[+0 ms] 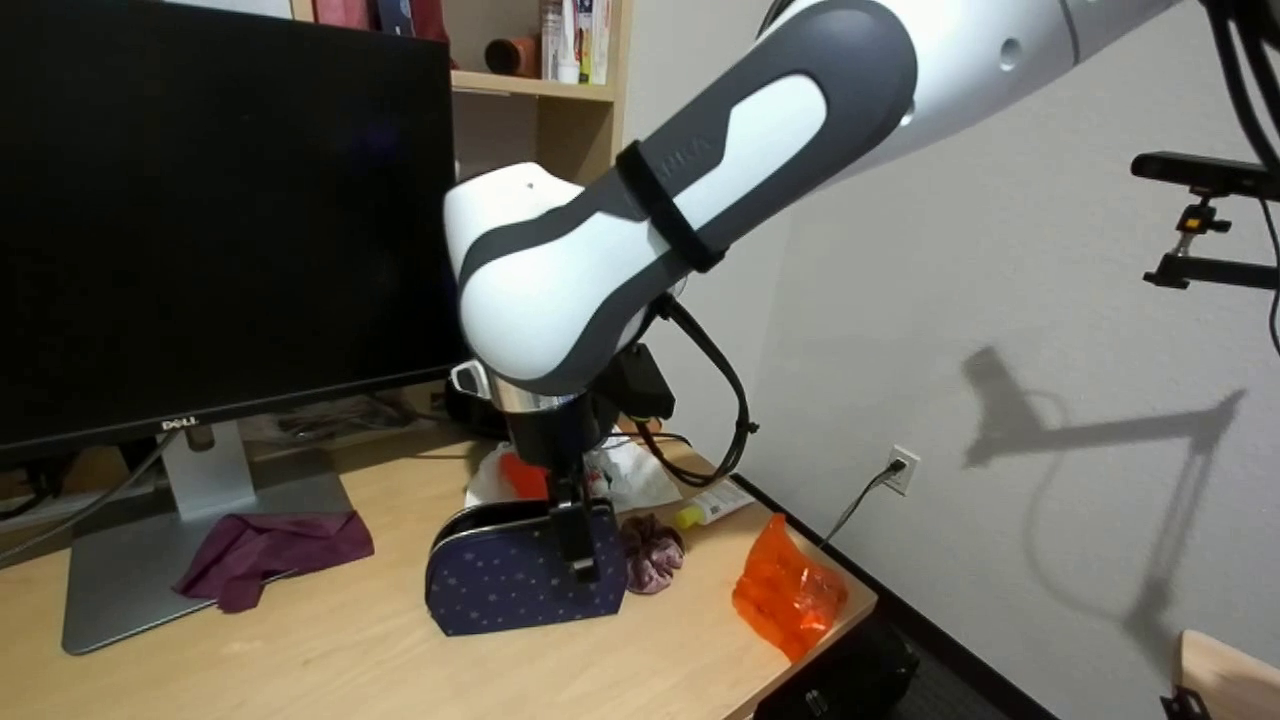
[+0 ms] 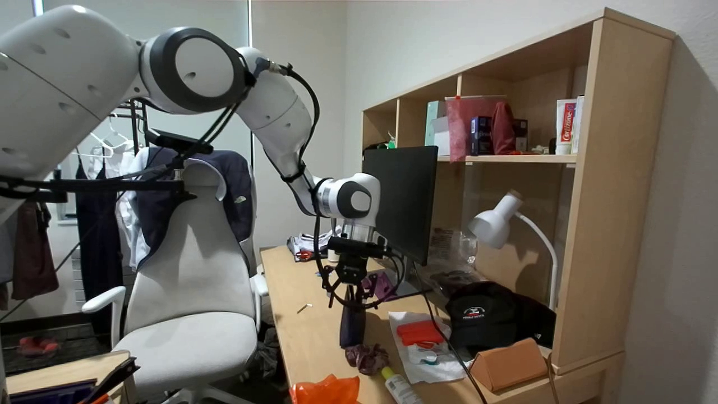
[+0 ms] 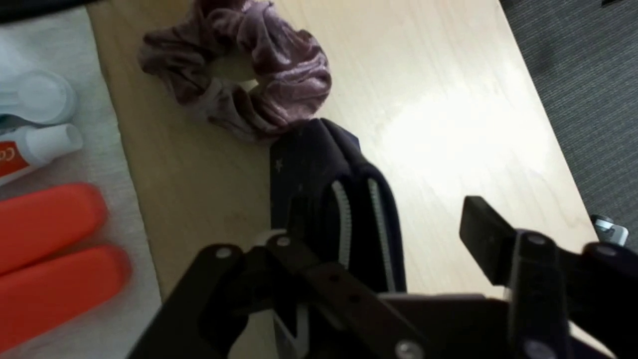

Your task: Move the purse to the left on the desk

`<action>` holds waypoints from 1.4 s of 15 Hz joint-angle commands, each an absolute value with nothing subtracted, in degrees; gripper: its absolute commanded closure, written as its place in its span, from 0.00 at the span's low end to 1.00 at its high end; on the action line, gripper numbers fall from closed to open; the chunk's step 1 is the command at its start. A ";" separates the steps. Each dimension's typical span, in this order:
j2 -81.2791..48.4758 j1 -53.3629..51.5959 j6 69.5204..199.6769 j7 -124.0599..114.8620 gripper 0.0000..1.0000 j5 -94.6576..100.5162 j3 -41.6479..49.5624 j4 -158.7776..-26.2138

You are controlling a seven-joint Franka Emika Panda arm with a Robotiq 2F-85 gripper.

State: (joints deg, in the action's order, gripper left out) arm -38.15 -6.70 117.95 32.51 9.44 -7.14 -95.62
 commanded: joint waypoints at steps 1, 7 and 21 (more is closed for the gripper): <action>-38.14 -6.17 118.76 33.91 0.51 11.52 -8.13 -95.61; -38.58 -6.13 117.10 44.86 0.89 12.60 -10.72 -93.74; -45.62 -11.06 110.29 76.41 0.91 14.97 -14.37 -82.87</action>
